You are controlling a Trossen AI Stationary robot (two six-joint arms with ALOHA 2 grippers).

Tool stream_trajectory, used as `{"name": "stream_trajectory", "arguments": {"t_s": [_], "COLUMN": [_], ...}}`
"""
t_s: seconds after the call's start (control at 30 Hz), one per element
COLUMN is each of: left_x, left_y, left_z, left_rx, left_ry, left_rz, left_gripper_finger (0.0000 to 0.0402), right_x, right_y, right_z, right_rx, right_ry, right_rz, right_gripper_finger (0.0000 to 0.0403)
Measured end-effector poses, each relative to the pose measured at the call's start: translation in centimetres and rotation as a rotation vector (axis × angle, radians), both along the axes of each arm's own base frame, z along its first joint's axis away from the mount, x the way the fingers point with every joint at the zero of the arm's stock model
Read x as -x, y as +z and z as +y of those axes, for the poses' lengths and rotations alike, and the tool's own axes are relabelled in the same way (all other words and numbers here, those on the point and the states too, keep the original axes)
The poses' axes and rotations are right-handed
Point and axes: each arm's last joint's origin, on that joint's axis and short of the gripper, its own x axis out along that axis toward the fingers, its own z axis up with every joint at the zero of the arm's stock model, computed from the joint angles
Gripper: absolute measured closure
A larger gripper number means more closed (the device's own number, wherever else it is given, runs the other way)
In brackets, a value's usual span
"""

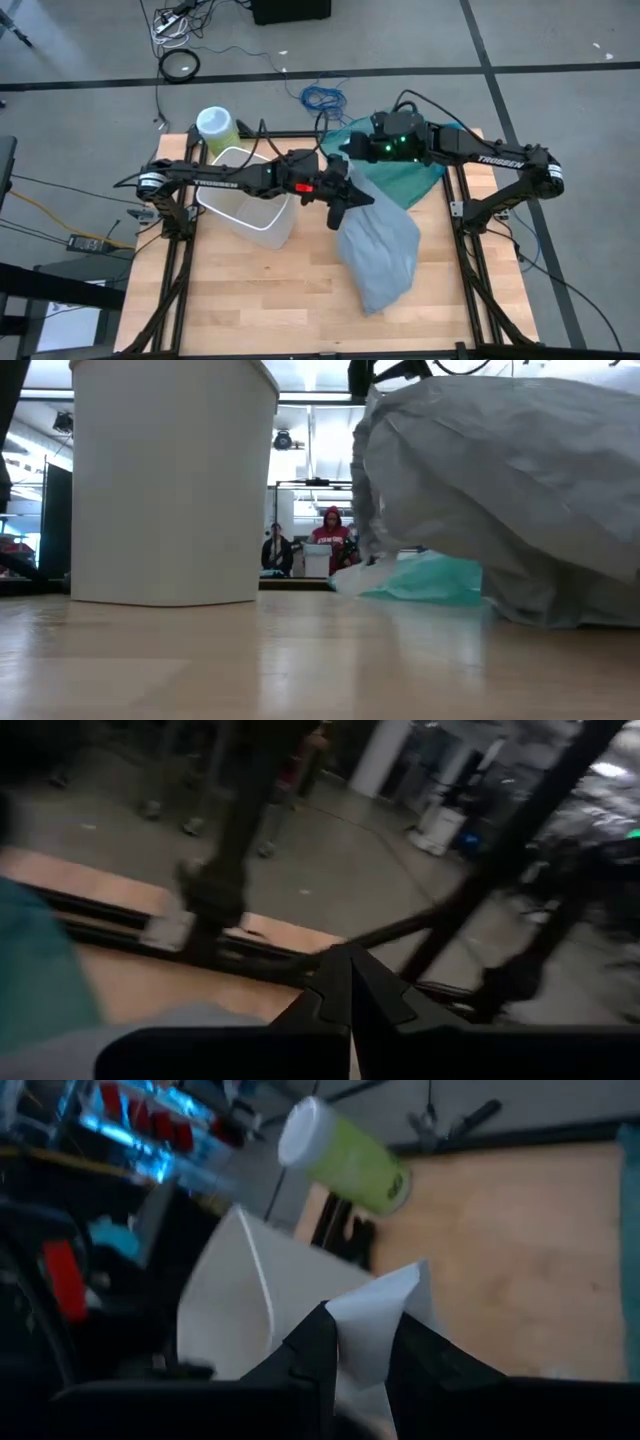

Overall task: Place trash/remove bag and relplace
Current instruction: Close the light blue trash bag

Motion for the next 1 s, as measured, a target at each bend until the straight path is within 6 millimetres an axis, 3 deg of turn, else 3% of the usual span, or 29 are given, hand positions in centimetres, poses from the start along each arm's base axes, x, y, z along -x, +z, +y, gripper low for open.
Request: {"name": "stream_trajectory", "arguments": {"t_s": [0.23, 0.47, 0.67, 0.9, 1.0], "left_x": [0.0, 0.2, 0.3, 0.3, 0.3], "left_y": [-2.0, -4.4, -4.3, -4.3, -4.3], "left_z": [0.5, 1.0, 1.9, 2.6, 2.7], "left_rx": [-0.167, -0.301, -0.349, -0.348, -0.346], "left_ry": [0.161, 0.270, 0.417, 0.442, 0.442], "left_rz": [0.166, 0.367, 0.372, 0.376, 0.377], "left_gripper_finger": [0.0397, 0.0395, 0.0395, 0.0395, 0.0395], "right_x": [0.3, 0.5, 0.9, 2.8, 3.0], "right_y": [-1.2, -0.9, -0.7, -2.6, -2.8], "right_z": [1.6, 3.6, 5.7, 6.5, 6.8], "right_rx": [-0.006, -0.016, -0.002, 0.017, 0.043], "right_ry": [0.058, 0.151, 0.215, 0.213, 0.365], "right_rz": [0.145, 0.130, 0.142, 0.421, 0.466], "right_gripper_finger": [0.0337, 0.0337, 0.0337, 0.0365, 0.0375]}}
